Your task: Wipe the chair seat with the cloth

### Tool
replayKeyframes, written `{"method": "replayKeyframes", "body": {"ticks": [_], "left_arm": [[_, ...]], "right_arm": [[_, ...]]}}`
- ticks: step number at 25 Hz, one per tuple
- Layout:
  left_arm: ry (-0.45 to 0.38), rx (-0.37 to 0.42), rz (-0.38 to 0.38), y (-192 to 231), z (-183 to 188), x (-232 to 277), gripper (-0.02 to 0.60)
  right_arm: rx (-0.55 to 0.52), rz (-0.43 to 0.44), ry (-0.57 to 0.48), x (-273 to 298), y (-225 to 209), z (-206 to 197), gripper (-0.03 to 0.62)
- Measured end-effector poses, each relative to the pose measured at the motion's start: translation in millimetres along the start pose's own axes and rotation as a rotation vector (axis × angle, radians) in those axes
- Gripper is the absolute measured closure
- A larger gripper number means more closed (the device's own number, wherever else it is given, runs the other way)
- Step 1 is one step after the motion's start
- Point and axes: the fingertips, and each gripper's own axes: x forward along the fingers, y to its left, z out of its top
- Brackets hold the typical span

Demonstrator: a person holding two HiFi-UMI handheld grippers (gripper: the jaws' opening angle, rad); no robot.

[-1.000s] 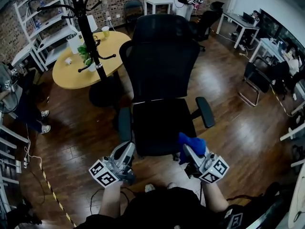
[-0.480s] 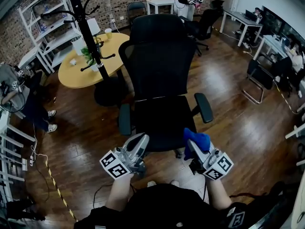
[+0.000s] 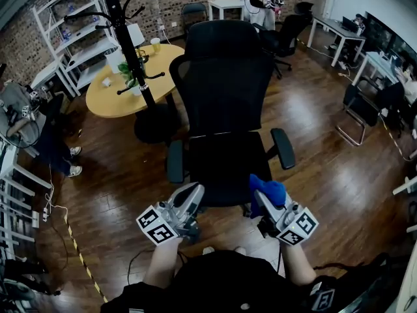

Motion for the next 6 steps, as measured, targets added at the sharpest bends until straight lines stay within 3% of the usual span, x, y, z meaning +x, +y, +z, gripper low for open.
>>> {"method": "replayKeyframes", "body": {"ticks": [6], "left_arm": [[0.001,-0.001,-0.011,2.0,6.6,2.8,0.590]], "right_arm": [[-0.001,0.006,0.008,8.1,2.1,-0.2,0.560]]}}
